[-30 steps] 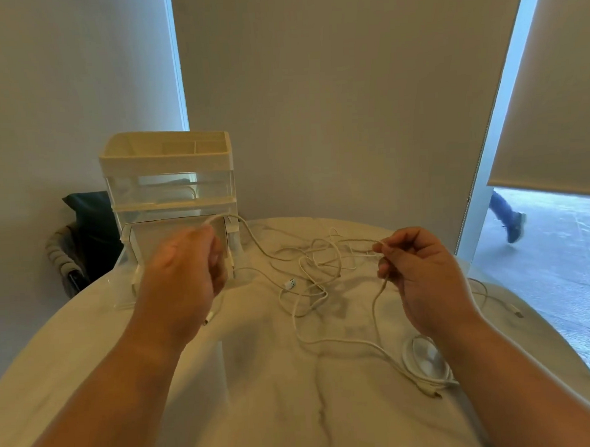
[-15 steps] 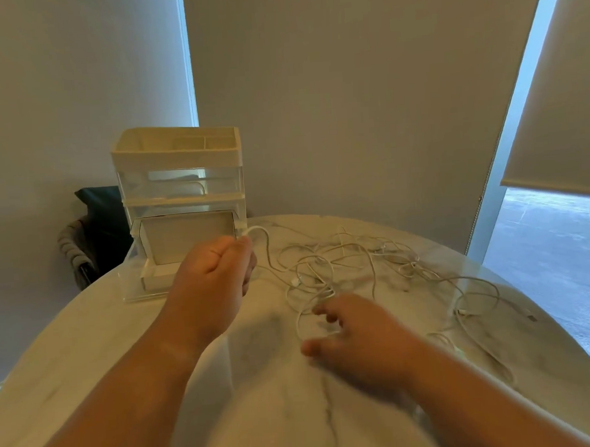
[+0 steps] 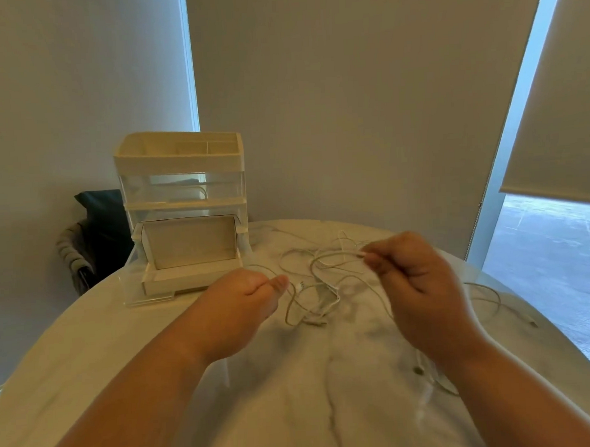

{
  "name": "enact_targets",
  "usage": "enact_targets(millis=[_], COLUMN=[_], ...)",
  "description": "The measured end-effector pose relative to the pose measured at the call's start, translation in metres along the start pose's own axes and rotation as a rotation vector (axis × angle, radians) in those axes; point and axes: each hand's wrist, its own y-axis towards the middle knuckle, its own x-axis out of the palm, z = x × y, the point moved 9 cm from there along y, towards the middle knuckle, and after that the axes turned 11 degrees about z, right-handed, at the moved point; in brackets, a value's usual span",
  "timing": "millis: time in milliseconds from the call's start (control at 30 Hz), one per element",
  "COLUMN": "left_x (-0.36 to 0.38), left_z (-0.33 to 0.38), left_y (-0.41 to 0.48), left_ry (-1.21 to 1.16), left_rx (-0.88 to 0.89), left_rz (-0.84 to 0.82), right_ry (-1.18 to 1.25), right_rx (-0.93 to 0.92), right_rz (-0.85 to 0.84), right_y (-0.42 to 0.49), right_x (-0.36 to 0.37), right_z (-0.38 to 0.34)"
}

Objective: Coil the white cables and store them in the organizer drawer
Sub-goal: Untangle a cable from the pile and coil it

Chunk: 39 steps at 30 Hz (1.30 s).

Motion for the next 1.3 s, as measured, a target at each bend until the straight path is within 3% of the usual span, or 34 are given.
enact_targets(millis=[167,367,500,567,667,733,833,900,1000,1100,1300], left_x=[0.008,-0.027,-0.026,-0.016,0.000,0.003,-0.005,-0.010,-0.008,0.001,0.021], left_z=[0.007,0.014,0.005,0.006,0.012,0.015,0.016,0.014,0.009,-0.003,0.006], left_y=[-0.010,-0.003,-0.001,-0.002,-0.006,-0.007,-0.005,-0.004,-0.003,-0.001,-0.002], left_ry=[-0.054,-0.287,-0.177,-0.112,-0.028,-0.010,-0.037,-0.062,-0.043,-0.019,0.025], left_rx=[0.027,0.057,0.028,0.034,0.059,0.068,0.065,0.060,0.026,-0.055,-0.019], left_rz=[-0.150,-0.007,0.026,0.007,-0.016,-0.013,0.021,0.051,0.058,0.036,0.078], right_ry=[-0.029,-0.094,0.023,0.089,-0.001,-0.143,-0.311,-0.357,-0.228,-0.007,-0.200], right_rx=[0.148,0.305,0.487,0.544,0.537,0.552,0.484,0.345,0.114,0.285,0.580], right_rz=[0.419,0.572,0.647,0.506,-0.014,-0.219,-0.217,-0.187,-0.128,-0.294,-0.321], right_y=[0.017,0.021,0.017,0.019,0.006,-0.013,-0.012,-0.005,-0.001,-0.012,-0.021], right_x=[-0.052,-0.075,-0.087,-0.072,-0.013,0.010,0.009,-0.001,-0.017,0.006,0.017], right_z=[0.040,0.093,0.115,0.116,0.101,0.102,0.085,0.051,-0.009,-0.003,0.072])
